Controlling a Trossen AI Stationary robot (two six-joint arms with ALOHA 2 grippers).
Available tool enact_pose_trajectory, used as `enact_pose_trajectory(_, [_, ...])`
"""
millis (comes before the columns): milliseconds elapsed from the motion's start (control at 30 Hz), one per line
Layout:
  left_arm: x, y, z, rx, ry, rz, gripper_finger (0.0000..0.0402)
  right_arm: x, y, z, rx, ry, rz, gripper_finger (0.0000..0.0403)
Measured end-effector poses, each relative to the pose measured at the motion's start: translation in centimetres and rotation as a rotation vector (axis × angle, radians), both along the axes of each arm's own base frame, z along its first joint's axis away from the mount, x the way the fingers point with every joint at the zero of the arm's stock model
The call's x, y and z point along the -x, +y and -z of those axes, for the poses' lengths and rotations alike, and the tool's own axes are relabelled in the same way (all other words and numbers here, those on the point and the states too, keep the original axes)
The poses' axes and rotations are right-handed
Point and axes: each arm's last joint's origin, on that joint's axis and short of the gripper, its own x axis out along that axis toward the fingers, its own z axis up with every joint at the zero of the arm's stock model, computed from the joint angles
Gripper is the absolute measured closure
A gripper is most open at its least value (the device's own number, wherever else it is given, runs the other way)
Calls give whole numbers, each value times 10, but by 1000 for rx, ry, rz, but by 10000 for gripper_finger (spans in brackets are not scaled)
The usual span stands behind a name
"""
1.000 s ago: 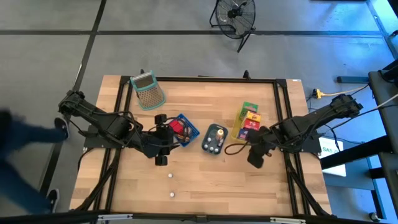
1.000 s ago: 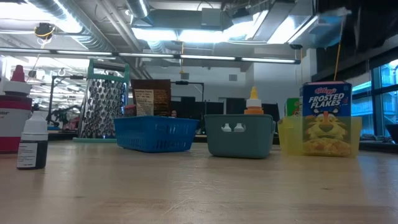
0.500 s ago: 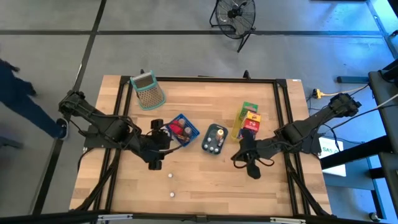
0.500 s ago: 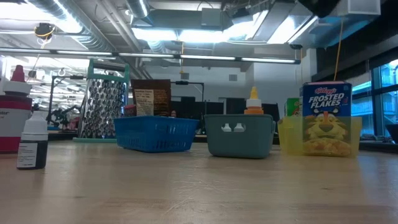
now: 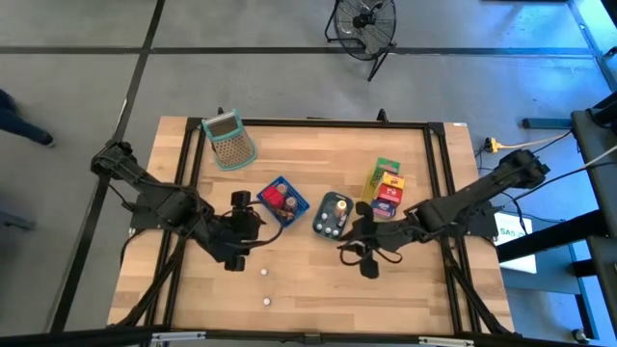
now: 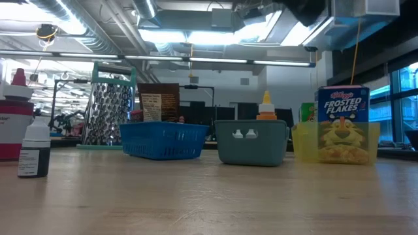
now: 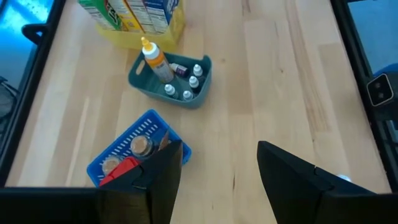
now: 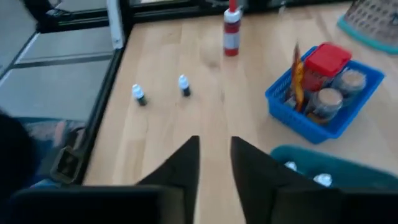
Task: Pick & Place Kitchen Items
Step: Put the black food coloring bottle into the green bin
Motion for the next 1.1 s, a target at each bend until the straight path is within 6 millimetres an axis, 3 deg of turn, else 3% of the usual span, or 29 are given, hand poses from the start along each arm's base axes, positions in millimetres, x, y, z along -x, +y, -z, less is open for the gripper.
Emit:
enact_pose_trajectory(167, [3,-2,1,10,14,-10,198,-13,2,7,108,-63,6,239])
enact_pose_trajectory(367, [22,-1,11,83,188,-118,198,-25,6,5,231,-179,9,185])
enact_pose_trajectory(567, [44,-1,17,74,330,-244,198,-30,8,-1,259,-267,-5,174])
enact_pose_trajectory(900, [70,-18,17,-50,271,-219,198,-30,8,-1,227,-264,7,174])
enact_pose_trajectory(1100, [89,-30,51,-94,324,-235,198,-29,9,0,227,-258,-1,174])
